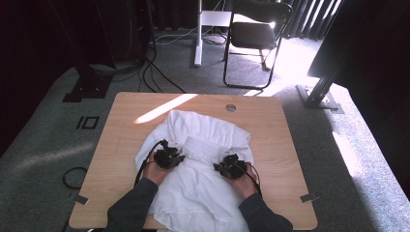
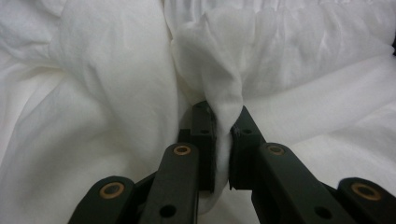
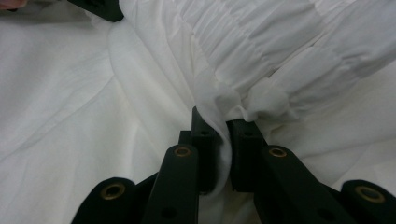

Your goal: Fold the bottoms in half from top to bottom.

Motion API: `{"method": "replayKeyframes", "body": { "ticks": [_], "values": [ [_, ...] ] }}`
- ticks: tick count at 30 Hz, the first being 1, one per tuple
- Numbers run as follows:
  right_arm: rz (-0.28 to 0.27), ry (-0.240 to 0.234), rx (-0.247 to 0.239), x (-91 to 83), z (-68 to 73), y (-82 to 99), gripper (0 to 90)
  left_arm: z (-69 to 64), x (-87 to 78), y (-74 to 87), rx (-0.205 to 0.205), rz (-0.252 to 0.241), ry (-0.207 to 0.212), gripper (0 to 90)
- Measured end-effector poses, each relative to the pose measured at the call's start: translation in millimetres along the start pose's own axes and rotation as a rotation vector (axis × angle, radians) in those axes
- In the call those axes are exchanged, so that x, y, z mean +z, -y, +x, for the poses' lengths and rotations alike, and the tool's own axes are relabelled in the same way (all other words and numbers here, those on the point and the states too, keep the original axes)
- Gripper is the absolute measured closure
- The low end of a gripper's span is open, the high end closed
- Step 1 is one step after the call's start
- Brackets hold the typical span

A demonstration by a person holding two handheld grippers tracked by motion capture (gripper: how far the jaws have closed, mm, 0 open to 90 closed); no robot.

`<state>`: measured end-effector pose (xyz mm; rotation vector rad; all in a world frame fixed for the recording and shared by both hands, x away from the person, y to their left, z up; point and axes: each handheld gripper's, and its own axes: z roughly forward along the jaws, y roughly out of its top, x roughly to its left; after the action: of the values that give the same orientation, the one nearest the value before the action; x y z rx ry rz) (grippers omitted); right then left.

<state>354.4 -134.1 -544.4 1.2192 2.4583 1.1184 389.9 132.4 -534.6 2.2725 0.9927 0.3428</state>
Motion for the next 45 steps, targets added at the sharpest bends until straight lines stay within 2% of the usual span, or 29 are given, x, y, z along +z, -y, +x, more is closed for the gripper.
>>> {"method": "replayKeyframes", "body": {
  "ticks": [4, 5, 6, 8, 10, 11, 12, 15, 17, 19, 20, 23, 24, 26, 27, 28, 29, 30, 31, 32, 33, 35, 36, 37, 39, 40, 41, 44, 45],
  "values": [
    [0.002, 0.047, -0.017, 10.3, -15.4, -15.2, 81.7, 9.1, 11.2, -15.3, 0.004, 0.004, -0.025, 84.1],
    [0.002, 0.047, -0.017, 10.3, -15.4, -15.2, 81.7, 9.1, 11.2, -15.3, 0.004, 0.004, -0.025, 84.1],
    [-0.001, 0.074, -0.012, 15.9, -27.1, -23.8, 81.2, 11.7, 16.9, -21.3, -0.001, -0.007, -0.038, 84.2],
    [-0.017, 0.084, 0.030, 22.8, -42.5, -32.6, 80.7, 15.4, 22.2, -26.7, -0.015, -0.017, -0.044, 84.3],
    [-0.031, 0.074, 0.077, 27.7, -53.2, -37.8, 80.8, 18.9, 26.5, -30.9, -0.025, -0.026, -0.053, 84.3],
    [-0.031, 0.074, 0.077, 27.7, -53.2, -37.8, 80.8, 18.9, 26.5, -30.9, -0.025, -0.026, -0.053, 84.3],
    [-0.036, 0.070, 0.108, 31.8, -60.9, -43.2, 80.9, 24.0, 30.7, -35.6, -0.043, -0.031, -0.059, 84.3],
    [-0.029, 0.082, 0.107, 35.1, -63.7, -48.9, 81.1, 25.4, 33.9, -39.7, -0.035, -0.029, -0.081, 84.4],
    [-0.021, 0.088, 0.114, 37.3, -65.5, -53.4, 82.0, 25.5, 37.9, -47.3, -0.016, -0.009, -0.116, 84.3],
    [-0.014, 0.091, 0.125, 38.7, -68.1, -57.5, 82.8, 25.7, 40.6, -52.3, -0.016, -0.002, -0.131, 84.5],
    [-0.005, 0.100, 0.137, 39.0, -70.3, -63.2, 83.9, 28.2, 41.6, -57.3, -0.033, 0.004, -0.131, 84.7],
    [-0.006, 0.101, 0.131, 35.8, -69.9, -68.0, 84.7, 29.8, 38.0, -60.7, -0.042, -0.008, -0.132, 85.2],
    [-0.020, 0.106, 0.115, 25.3, -69.0, -74.3, 84.9, 30.4, 23.4, -64.2, -0.058, -0.064, -0.108, 85.5],
    [-0.068, 0.091, 0.125, 8.1, -68.6, -81.6, 85.1, 30.3, 4.4, -69.1, -0.093, -0.144, -0.080, 86.2],
    [-0.068, 0.091, 0.125, 8.1, -68.6, -81.6, 85.1, 30.3, 4.4, -69.1, -0.093, -0.144, -0.080, 86.4],
    [-0.134, 0.083, 0.097, -14.3, -64.7, -91.9, 85.5, 25.4, -24.0, -77.8, -0.090, -0.232, -0.067, 86.5],
    [-0.134, 0.083, 0.097, -14.3, -64.7, -91.9, 85.5, 25.4, -24.0, -77.8, -0.090, -0.232, -0.067, 86.5],
    [-0.192, 0.094, 0.056, -36.7, -56.8, -100.7, 85.6, 17.7, -50.7, -84.9, -0.071, -0.305, -0.055, 86.5],
    [-0.217, 0.101, 0.040, -45.9, -53.4, -103.6, 85.6, 17.7, -50.7, -84.9, -0.071, -0.305, -0.055, 86.5],
    [-0.261, 0.105, 0.017, -61.4, -47.7, -107.7, 85.6, 9.4, -75.7, -88.9, -0.041, -0.370, -0.040, 86.5],
    [-0.261, 0.105, 0.017, -61.4, -47.7, -107.7, 85.6, 9.4, -75.7, -88.9, -0.041, -0.370, -0.040, 86.4],
    [-0.323, 0.107, -0.015, -85.6, -37.9, -111.8, 85.6, -2.1, -100.6, -86.4, -0.012, -0.419, -0.018, 86.4],
    [-0.323, 0.107, -0.015, -85.6, -37.9, -111.8, 85.6, -2.1, -100.6, -86.4, -0.012, -0.419, -0.018, 86.2],
    [-0.334, 0.112, -0.083, -106.4, -22.6, -107.8, 85.5, -9.2, -106.3, -77.4, 0.008, -0.414, -0.004, 86.1],
    [-0.326, 0.114, -0.097, -107.6, -19.3, -104.1, 85.4, -12.1, -105.9, -71.1, 0.019, -0.406, 0.006, 85.6],
    [-0.312, 0.118, -0.116, -107.4, -15.4, -97.4, 85.4, -17.1, -100.5, -56.0, 0.023, -0.374, 0.029, 85.6],
    [-0.280, 0.104, -0.120, -101.4, -9.9, -79.4, 85.3, -18.9, -96.9, -49.7, 0.021, -0.358, 0.038, 85.3],
    [-0.207, 0.089, -0.112, -82.1, -5.8, -48.2, 85.0, -25.7, -75.5, -24.3, 0.012, -0.272, 0.068, 84.5],
    [-0.207, 0.089, -0.112, -82.1, -5.8, -48.2, 85.0, -25.7, -75.5, -24.3, 0.012, -0.272, 0.068, 84.3]
  ]
}}
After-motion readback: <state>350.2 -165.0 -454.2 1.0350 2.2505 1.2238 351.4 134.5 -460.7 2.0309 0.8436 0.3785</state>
